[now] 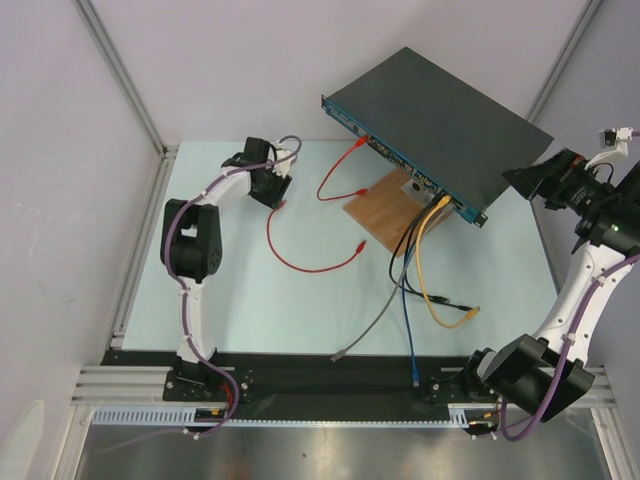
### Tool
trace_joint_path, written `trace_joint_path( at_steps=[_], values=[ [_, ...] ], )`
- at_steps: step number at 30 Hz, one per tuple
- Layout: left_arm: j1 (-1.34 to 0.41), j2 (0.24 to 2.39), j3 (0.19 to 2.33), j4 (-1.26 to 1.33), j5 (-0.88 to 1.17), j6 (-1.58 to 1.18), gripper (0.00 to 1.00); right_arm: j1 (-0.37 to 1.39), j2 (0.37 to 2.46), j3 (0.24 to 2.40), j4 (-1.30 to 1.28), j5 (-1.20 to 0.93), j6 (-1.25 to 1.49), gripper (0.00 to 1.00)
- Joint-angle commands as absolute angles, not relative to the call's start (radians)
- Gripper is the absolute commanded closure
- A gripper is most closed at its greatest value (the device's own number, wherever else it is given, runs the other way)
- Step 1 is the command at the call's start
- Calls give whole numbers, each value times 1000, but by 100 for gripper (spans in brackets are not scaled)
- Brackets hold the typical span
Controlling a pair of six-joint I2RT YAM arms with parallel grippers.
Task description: Insert the plug into the switch port
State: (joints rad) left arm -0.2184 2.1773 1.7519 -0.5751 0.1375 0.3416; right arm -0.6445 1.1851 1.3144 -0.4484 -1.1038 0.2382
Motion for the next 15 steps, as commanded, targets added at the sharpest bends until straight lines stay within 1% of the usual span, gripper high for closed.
trace_joint_path(
  at_steps=[1,7,10,11,13,14,15],
  values=[
    [-216,2206,1787,-538,169,357,50,-640,1173,1370,-457,-1088,206,0],
    [-216,2246,1781,-531,130,347,55,-635,1184,1382,-469,-1086,206,0],
    [-213,2249,1764,-532,121,350,63,-620,1183,1384,-471,-1086,203,0],
    [-213,2246,1756,-531,121,348,69,-614,1180,1382,-471,-1082,202,0],
    [-212,2226,1740,-532,135,350,78,-583,1170,1379,-472,-1068,199,0],
    [-209,2214,1732,-528,141,350,90,-574,1167,1376,-472,-1060,195,0],
    [-204,2192,1712,-519,149,342,96,-557,1161,1367,-476,-1051,196,0]
  ],
)
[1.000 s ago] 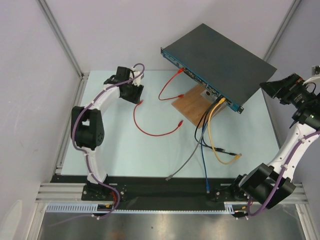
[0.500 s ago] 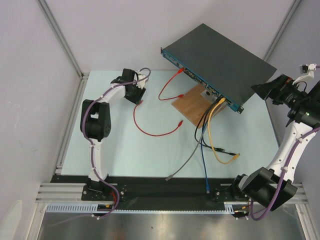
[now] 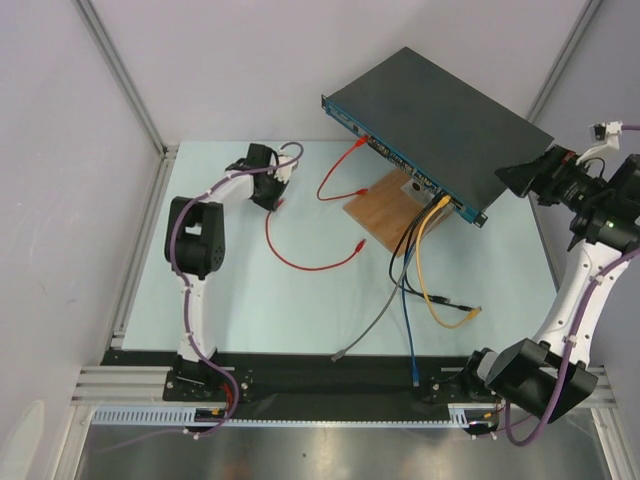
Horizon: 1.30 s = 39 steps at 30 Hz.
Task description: Insert the plug into the switch port
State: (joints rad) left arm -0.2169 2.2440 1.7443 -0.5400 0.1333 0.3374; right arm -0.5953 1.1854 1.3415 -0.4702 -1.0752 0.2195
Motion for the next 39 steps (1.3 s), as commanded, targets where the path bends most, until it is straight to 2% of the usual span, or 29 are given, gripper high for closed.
trace_joint_path(
  at_steps=[1,13,19,22,28,32,39],
  values=[
    [-198,2137,1701,-506,161,322,99,-545,1148,1355,-474,-1043,202,0],
    [-178,1622,1697,-551,409,311,100,-315,997,1241,-235,-1005,303,3],
    [-319,1390,1707,-598,425,402,100,-166,965,1252,-92,-999,408,8],
    [-498,1313,1712,-626,353,461,100,-85,960,1270,-71,-962,425,9],
    [-753,1337,1784,-721,229,450,100,141,965,1299,-89,-881,422,14],
    [-836,1377,1839,-741,226,394,100,277,968,1307,-117,-839,414,18],
    [-926,1410,1833,-701,235,371,100,360,986,1281,-101,-782,451,21]
  ],
)
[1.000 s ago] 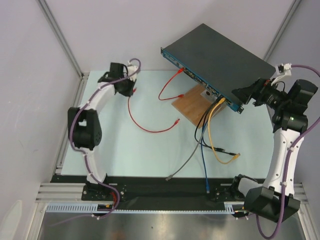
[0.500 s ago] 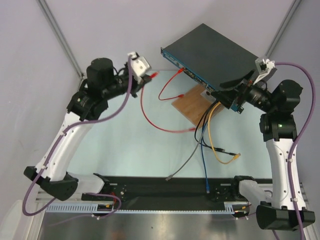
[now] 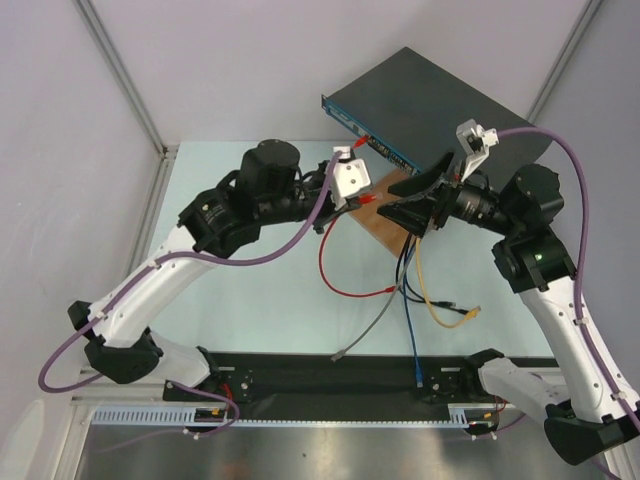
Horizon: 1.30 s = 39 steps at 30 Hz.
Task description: Insert the plug into the switch port
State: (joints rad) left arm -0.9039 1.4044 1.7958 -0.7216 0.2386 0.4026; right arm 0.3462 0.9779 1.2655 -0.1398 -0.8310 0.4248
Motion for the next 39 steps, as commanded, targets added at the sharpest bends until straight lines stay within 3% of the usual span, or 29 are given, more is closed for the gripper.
trace_joint_path(
  at_steps=[1,14,19,20,21,24,26,27,31,35,39],
  values=[
    [-937,1414,1835,-700,233,373,100,364,991,1281,-98,-778,456,22],
    [-946,1433,1830,-640,245,325,100,370,1003,1232,-155,-732,440,37],
    [-946,1437,1836,-635,247,321,100,368,1020,1232,-144,-738,466,74],
    [-946,1439,1836,-632,253,318,100,370,1022,1232,-144,-736,468,89],
    [-945,1437,1833,-629,258,318,100,367,1022,1232,-137,-739,478,97],
    [-946,1421,1803,-589,267,308,100,350,1026,1229,-111,-758,524,100],
    [-946,1404,1752,-552,258,296,91,331,1029,1215,-89,-775,569,100],
    [-946,1382,1731,-504,230,285,75,319,1032,1209,-63,-802,590,100],
    [-946,1332,1620,-385,177,275,54,218,1058,1167,81,-908,786,100],
    [-946,1278,1493,-228,158,281,41,204,1074,1149,166,-951,910,100],
    [-946,1221,1384,-83,169,307,41,206,1069,1134,176,-966,937,100]
  ],
)
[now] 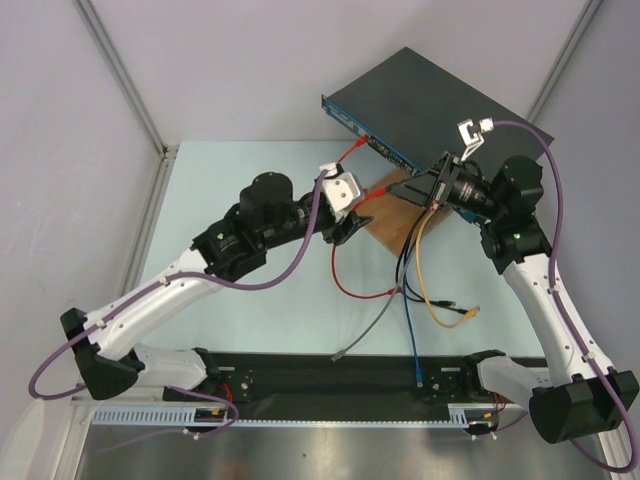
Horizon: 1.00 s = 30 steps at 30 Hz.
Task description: Insert the plug into the switch port
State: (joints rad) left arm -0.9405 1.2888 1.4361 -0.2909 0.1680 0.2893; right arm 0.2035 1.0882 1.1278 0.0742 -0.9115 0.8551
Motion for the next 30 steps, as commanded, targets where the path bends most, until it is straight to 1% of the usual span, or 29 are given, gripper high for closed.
trace_joint_path(
  at_steps=[1,10,13,16,19,20,23,24,29,30],
  values=[
    [-946,1212,1350,-57,181,314,40,206,1068,1132,178,-968,942,100],
    [-945,1201,1279,67,199,360,47,221,1057,1124,156,-1003,953,100],
    [-946,1204,1275,78,238,367,53,221,1057,1121,158,-1009,959,100],
    [-946,1212,1273,78,253,374,66,221,1060,1123,164,-1015,968,100],
    [-946,1216,1270,78,247,379,73,219,1058,1121,158,-1020,963,100],
    [-946,1216,1269,78,250,382,80,216,1058,1118,155,-1022,965,100],
    [-946,1216,1264,71,270,387,88,210,1055,1114,161,-1025,972,100],
    [-946,1219,1266,66,278,388,88,209,1057,1114,164,-1025,973,100],
    [-946,1227,1264,52,279,385,77,203,1054,1117,166,-1031,976,100],
    [-946,1229,1264,49,273,388,76,201,1055,1117,166,-1032,974,100]
  ],
)
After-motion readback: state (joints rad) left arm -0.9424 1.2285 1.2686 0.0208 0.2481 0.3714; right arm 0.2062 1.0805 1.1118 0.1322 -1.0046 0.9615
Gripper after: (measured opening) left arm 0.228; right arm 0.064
